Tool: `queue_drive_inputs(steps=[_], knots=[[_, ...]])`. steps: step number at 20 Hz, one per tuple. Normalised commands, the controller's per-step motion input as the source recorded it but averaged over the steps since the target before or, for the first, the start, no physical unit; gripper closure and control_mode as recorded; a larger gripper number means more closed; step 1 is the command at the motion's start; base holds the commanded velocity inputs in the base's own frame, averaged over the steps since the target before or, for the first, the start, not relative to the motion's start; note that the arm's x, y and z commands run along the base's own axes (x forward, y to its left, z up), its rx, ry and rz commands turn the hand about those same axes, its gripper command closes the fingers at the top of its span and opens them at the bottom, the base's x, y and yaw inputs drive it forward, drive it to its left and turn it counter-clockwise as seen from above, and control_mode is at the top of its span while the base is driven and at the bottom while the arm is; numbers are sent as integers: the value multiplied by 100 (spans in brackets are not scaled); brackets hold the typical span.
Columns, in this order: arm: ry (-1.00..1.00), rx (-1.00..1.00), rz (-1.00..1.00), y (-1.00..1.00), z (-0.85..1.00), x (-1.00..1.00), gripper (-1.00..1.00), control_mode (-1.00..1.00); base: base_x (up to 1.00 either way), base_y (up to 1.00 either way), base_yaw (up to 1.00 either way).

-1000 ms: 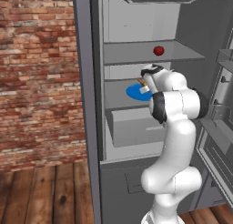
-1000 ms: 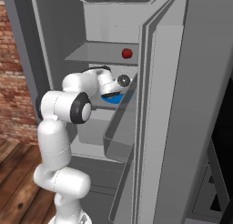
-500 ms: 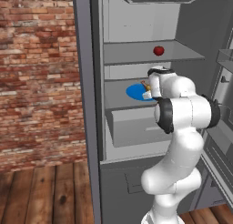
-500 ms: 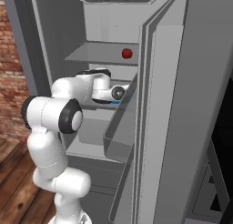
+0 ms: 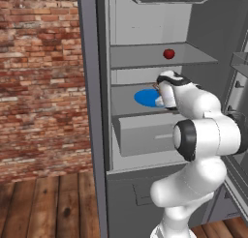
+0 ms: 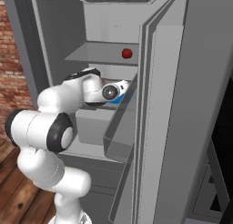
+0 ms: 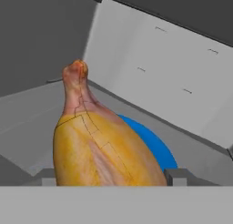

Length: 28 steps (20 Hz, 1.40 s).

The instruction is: Transport the chicken drumstick from the fridge to the microwave and turn on the microwave.

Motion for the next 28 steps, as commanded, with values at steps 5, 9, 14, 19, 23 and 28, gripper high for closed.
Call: queue_drive_inputs(steps=[5,9,14,19,23,28], knots=[[3,-12,0,0,54,-63,100,-100,0,0,0],[5,-13,0,0,70,-67,100,-100,0,0,0],[11,-13,0,0,77,-59,100,-100,0,0,0],[20,-10,0,0,79,-57,100,-100,0,0,0],[26,-7,0,0,72,-58,100,-100,0,0,0],[15,-2,-1,13,45,-67,100,-100,0,0,0]])
